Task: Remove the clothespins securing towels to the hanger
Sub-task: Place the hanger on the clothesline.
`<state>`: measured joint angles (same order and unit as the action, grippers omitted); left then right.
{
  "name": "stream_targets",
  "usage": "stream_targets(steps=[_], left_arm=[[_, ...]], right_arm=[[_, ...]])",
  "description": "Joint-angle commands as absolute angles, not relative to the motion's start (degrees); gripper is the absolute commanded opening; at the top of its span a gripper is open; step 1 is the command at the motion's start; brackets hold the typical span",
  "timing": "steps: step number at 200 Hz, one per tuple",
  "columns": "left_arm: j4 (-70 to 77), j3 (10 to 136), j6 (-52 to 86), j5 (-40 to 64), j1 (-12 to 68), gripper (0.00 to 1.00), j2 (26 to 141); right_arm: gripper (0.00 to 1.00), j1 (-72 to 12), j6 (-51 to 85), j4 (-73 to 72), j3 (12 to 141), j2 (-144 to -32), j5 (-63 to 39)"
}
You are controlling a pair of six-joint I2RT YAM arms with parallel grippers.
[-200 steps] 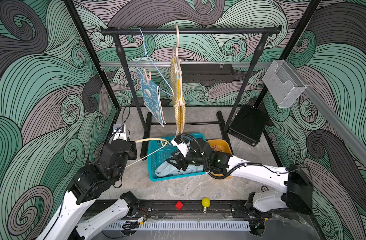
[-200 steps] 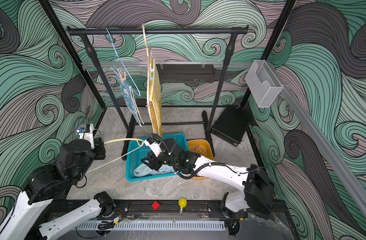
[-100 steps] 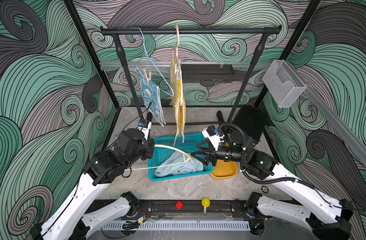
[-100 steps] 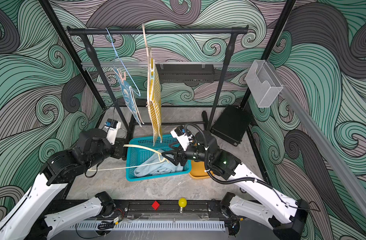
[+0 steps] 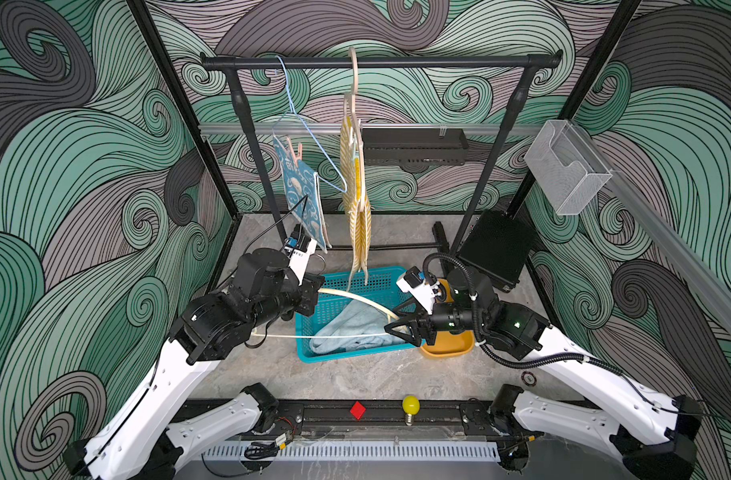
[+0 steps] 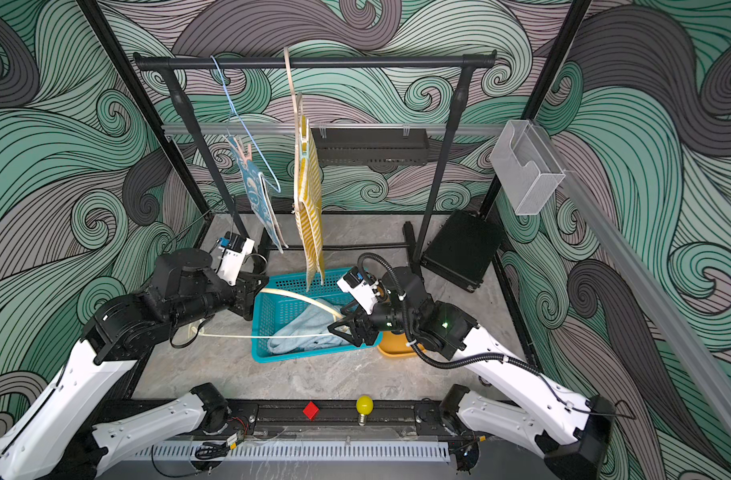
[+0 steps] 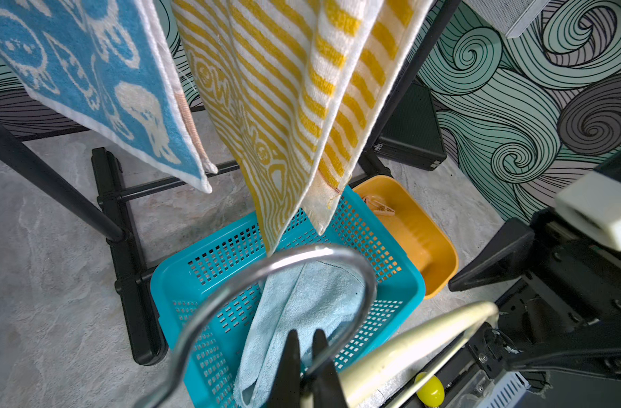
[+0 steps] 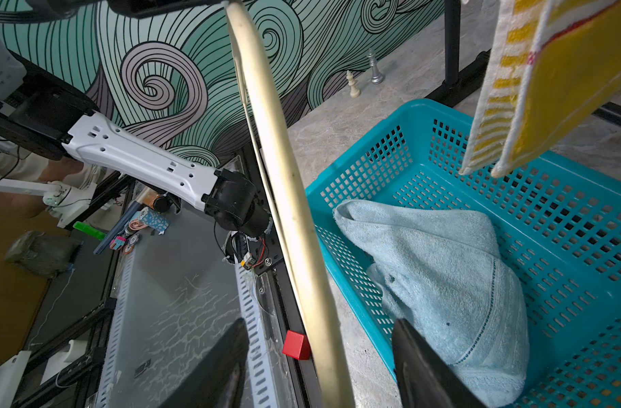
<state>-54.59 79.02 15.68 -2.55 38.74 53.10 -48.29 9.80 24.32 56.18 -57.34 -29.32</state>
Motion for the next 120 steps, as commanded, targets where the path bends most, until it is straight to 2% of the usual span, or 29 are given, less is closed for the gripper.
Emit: stream_targets(steps=[1,70,89,103,120], left_arm=[[-52.13,81.08,16.23,-0.56,39.02,0.00,52.65],[-51.81,80.95,16.25,-0.87,39.02,0.00,52.57],[-51.54,80.69,16.19,-1.12,39.02,0.00,52.38],[-51.63,80.60,16.26,-1.50,39.02,0.00,52.30],[-51.55,80.33,16.34,-2.08,39.02,0.00,52.04]], right_arm=[[0.63,-48.16,8.18,24.18,55.94,-57.28,-30.50],[0.42,-48.16,8.72,22.76,55.74,-57.83,-32.12],[0.24,-48.16,8.87,22.07,55.55,-57.92,-32.59],[0.00,-48.09,8.95,22.06,55.54,-57.92,-32.61],[0.00,-48.16,9.33,21.47,55.40,-57.51,-32.87]])
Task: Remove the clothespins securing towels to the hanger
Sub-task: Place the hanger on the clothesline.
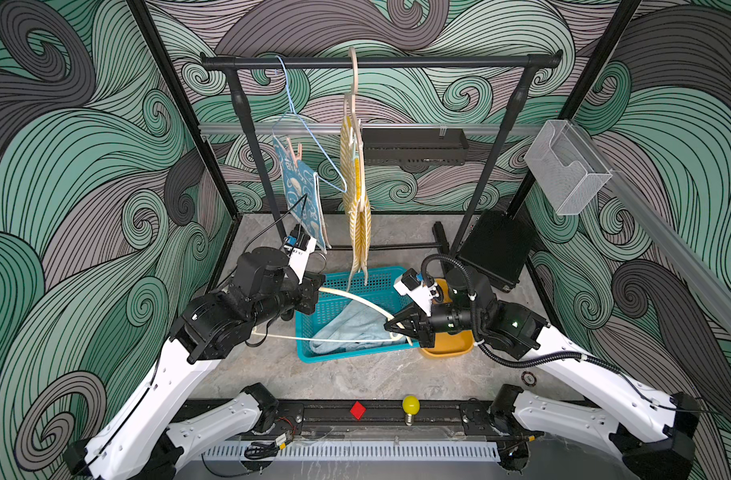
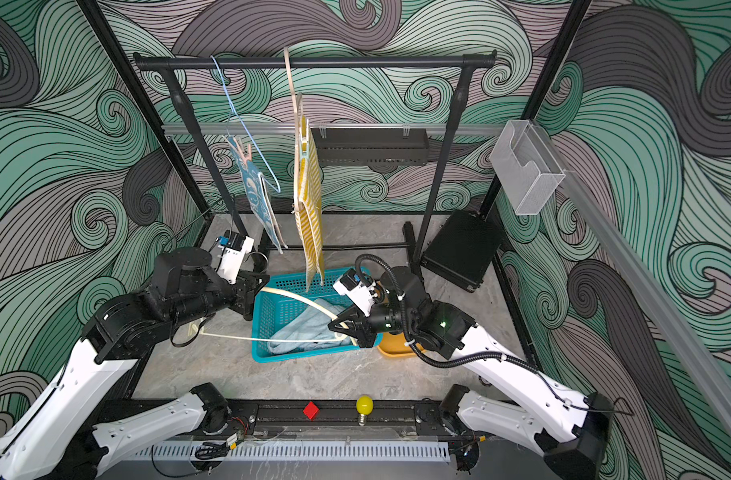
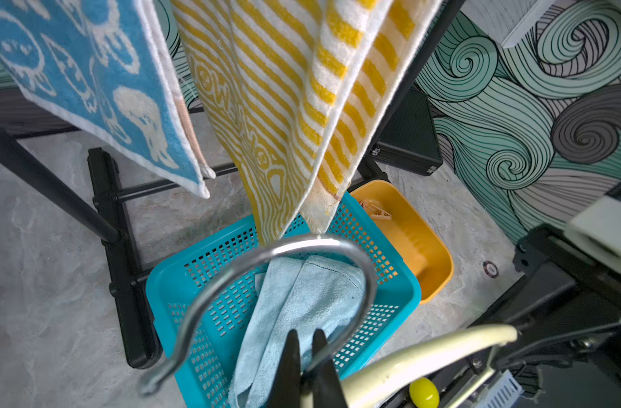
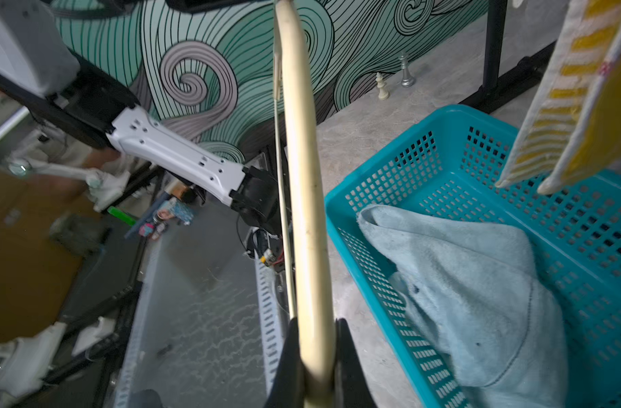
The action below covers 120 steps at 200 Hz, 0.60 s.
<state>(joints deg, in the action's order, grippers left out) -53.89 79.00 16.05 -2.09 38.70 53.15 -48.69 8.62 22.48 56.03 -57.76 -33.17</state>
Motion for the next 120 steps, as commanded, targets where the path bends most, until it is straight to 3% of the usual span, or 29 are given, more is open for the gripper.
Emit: stream_targets(steps=[1,21,26,31,42,59,63,68,120], left_arm=[[-51.57,80.33,16.35,-2.18,39.02,0.00,52.04],[-51.26,80.02,16.74,-2.96,39.02,0.00,51.60],[-51.22,80.00,16.85,-3.26,39.02,0.05,51.51],[-51.22,79.98,17.02,-3.47,39.02,0.12,51.30],[-51.16,79.89,17.39,-3.90,39.02,0.40,50.92],[-51.22,79.72,18.19,-4.80,39.02,0.65,50.09],[-51.43,79.78,18.56,-5.45,39.02,0.79,49.95],[-51.72,79.87,19.15,-6.31,39.02,0.86,49.61],[-52.28,77.88,20.75,-7.80,39.02,0.89,41.99]], right_arm=[[0.00,-48.16,9.32,21.42,55.43,-57.50,-32.91],[0.00,-48.16,10.49,20.92,55.44,-56.80,-33.51],[0.00,-48.12,10.74,19.54,55.57,-56.63,-33.57],[0.00,-48.14,10.81,19.34,55.76,-56.48,-33.70],[0.00,-48.16,11.03,19.08,56.09,-56.05,-33.71],[0.00,-48.16,11.40,18.49,56.44,-55.21,-32.73],[0.00,-48.12,11.53,18.18,56.45,-54.98,-32.42],[0.00,-48.15,11.63,17.84,56.43,-54.69,-32.02],[0.00,-48.41,12.19,12.36,56.65,-53.51,-30.24]])
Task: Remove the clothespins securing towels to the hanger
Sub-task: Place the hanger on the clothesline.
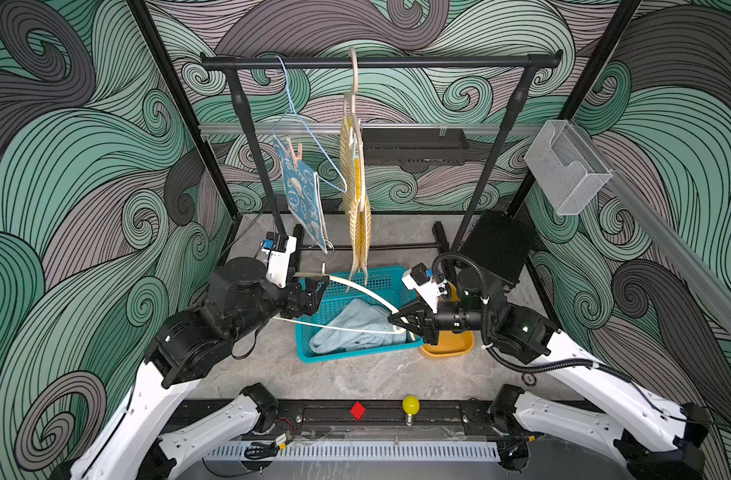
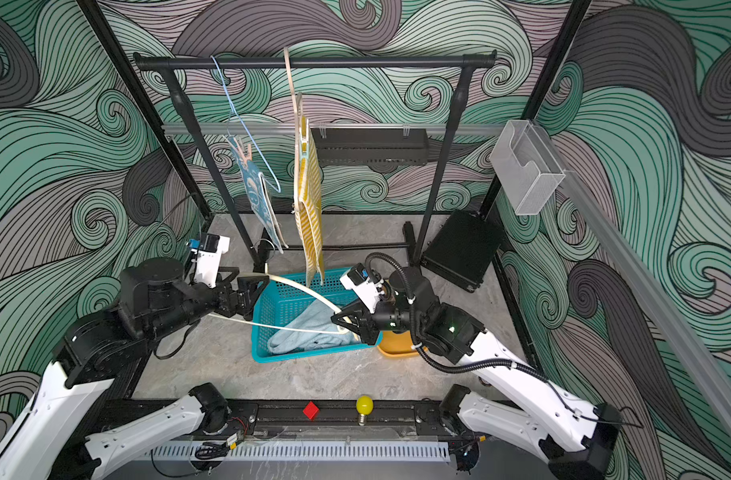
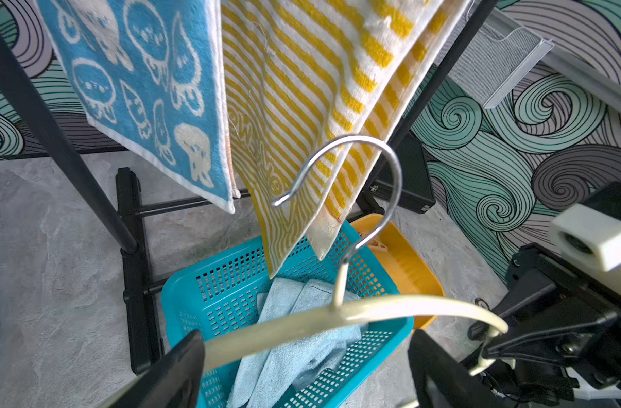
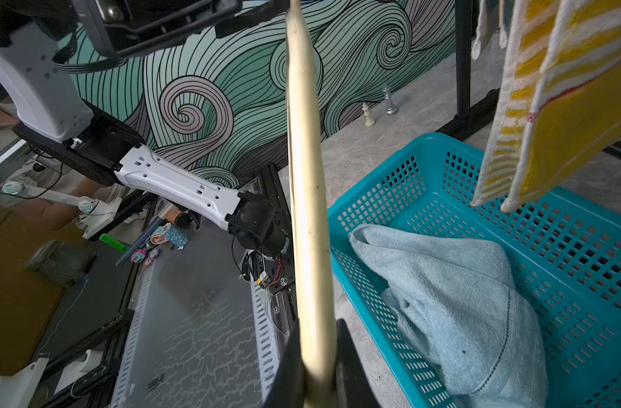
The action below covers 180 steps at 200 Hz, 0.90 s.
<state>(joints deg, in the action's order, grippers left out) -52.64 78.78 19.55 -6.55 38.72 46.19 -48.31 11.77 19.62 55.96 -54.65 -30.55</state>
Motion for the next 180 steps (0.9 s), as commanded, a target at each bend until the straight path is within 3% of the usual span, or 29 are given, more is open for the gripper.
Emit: stream_targets(steps=[1,58,180], left_arm=[[-52.24,77.79,20.75,-7.77,39.02,0.89,41.78],[-47.02,73.04,19.82,0.44,39.02,0.88,31.62],[-44.14,72.78,17.75,1.93,39.02,0.87,34.43]], right_arm=[[0.00,-48.42,12.16,12.11,56.67,-53.48,-30.32],[0.00,-49.19,11.40,3.69,58.25,-50.97,-28.31],[0.00,-49.22,7.94,-2.53,61.89,-38.01,-12.25]])
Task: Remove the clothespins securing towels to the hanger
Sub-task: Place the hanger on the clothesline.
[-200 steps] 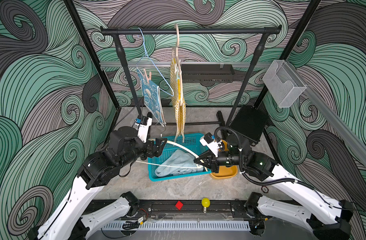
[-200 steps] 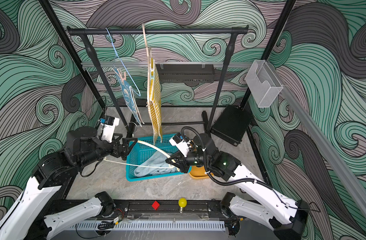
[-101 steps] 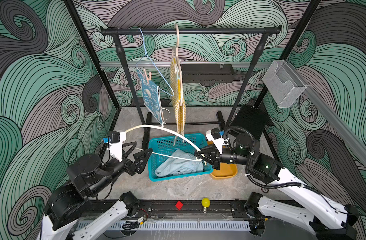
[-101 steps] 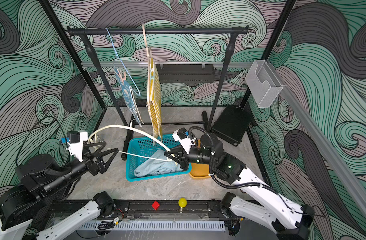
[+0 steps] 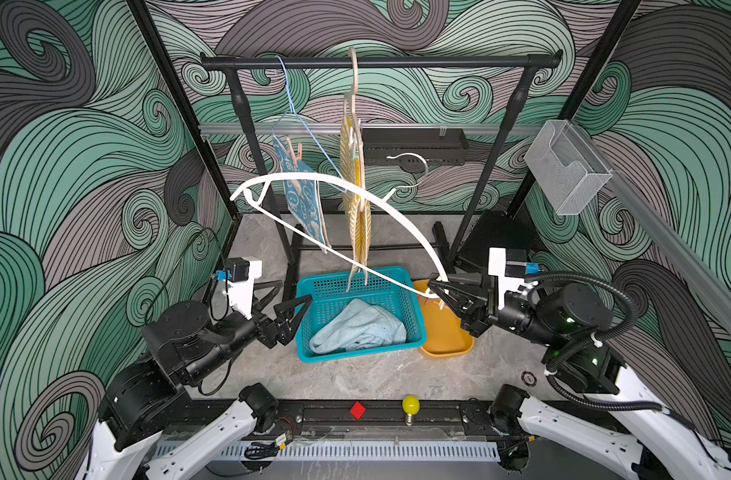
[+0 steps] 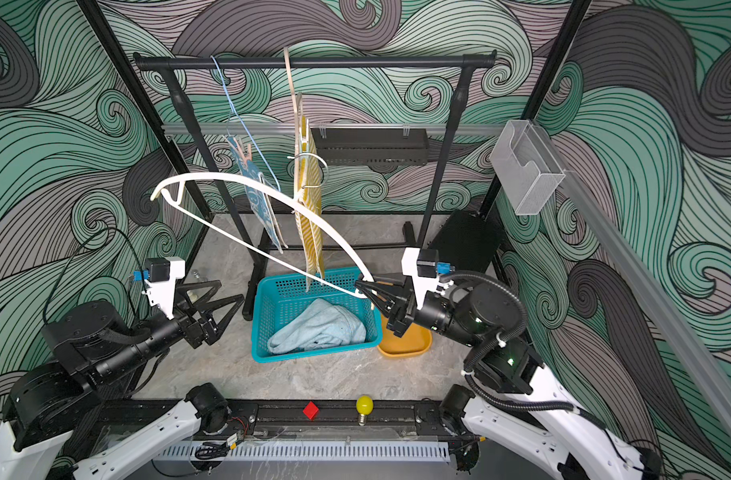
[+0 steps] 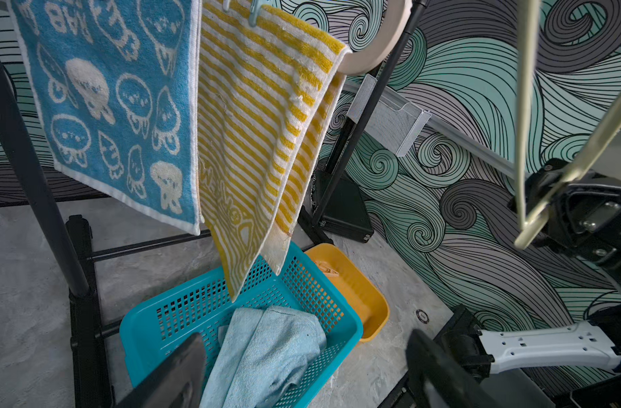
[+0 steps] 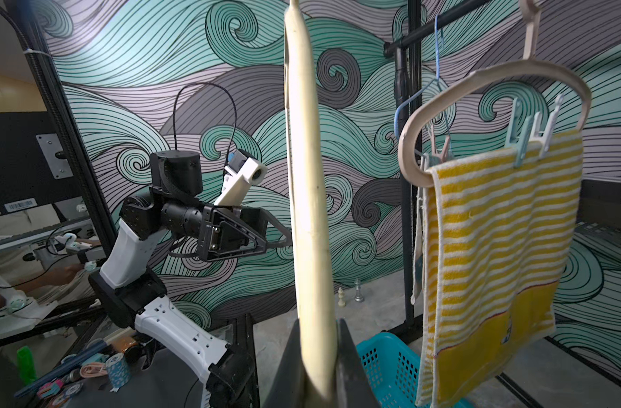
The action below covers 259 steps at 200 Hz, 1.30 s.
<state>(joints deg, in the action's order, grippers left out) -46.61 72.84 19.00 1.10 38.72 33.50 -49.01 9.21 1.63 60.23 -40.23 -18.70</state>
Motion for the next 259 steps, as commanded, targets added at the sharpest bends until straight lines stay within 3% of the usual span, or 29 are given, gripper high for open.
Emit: stream_targets(steps=[1,60,145,259], left_arm=[[-44.09,72.73,17.71,1.93,39.02,0.87,34.40],[-42.51,73.30,16.92,2.53,39.02,0.86,37.04],[-40.72,73.48,16.79,2.04,39.02,0.86,39.45],[-40.08,72.43,17.22,-0.60,39.02,0.86,40.41]], right_arm=[[0.00,-49.22,7.88,-2.45,61.93,-37.86,-11.92],[0.00,-49.22,5.63,2.88,61.14,-31.68,4.04],[0.00,-49.13,4.21,11.28,61.47,-29.80,17.08],[0.00,-49.13,1.38,14.70,62.99,-36.70,24.18]])
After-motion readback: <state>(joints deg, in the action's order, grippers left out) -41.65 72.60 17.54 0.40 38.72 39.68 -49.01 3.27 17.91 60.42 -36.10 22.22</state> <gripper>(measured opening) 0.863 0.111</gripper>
